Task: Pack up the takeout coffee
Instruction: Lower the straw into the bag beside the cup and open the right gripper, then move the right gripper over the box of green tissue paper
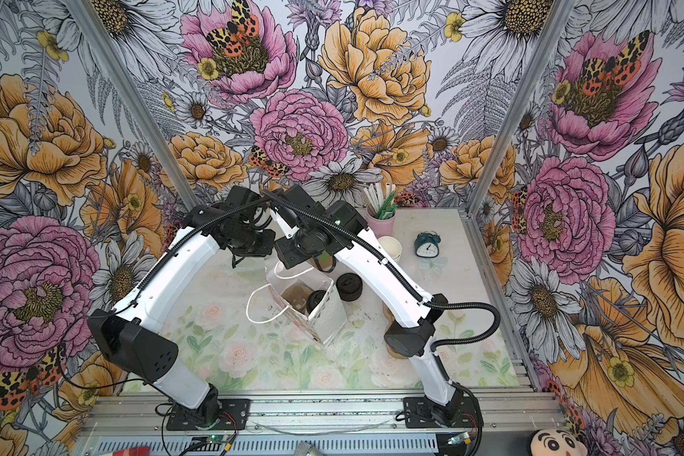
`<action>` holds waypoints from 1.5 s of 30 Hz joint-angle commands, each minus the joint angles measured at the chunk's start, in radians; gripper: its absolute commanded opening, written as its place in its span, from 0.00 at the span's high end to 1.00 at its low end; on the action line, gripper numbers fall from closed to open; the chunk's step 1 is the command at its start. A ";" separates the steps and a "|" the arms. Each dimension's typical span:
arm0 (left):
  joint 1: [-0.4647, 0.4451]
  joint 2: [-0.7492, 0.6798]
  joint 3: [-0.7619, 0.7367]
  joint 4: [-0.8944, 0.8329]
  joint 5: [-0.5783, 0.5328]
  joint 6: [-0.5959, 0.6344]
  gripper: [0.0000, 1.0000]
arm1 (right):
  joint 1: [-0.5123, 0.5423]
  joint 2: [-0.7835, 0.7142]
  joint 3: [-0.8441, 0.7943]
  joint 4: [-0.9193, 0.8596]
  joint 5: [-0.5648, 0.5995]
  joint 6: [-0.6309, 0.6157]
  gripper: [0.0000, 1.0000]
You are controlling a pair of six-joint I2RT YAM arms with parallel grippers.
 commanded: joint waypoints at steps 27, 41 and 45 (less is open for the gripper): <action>0.251 -0.304 -0.216 -0.035 -0.062 -0.080 1.00 | -0.380 0.130 0.006 0.127 0.153 0.134 0.28; 0.364 -0.377 -0.276 -0.032 -0.101 -0.076 1.00 | -0.378 0.312 -0.029 0.167 0.097 0.324 0.25; 0.367 -0.384 -0.291 -0.030 -0.094 -0.079 1.00 | -0.343 0.323 -0.079 0.172 0.093 0.293 0.25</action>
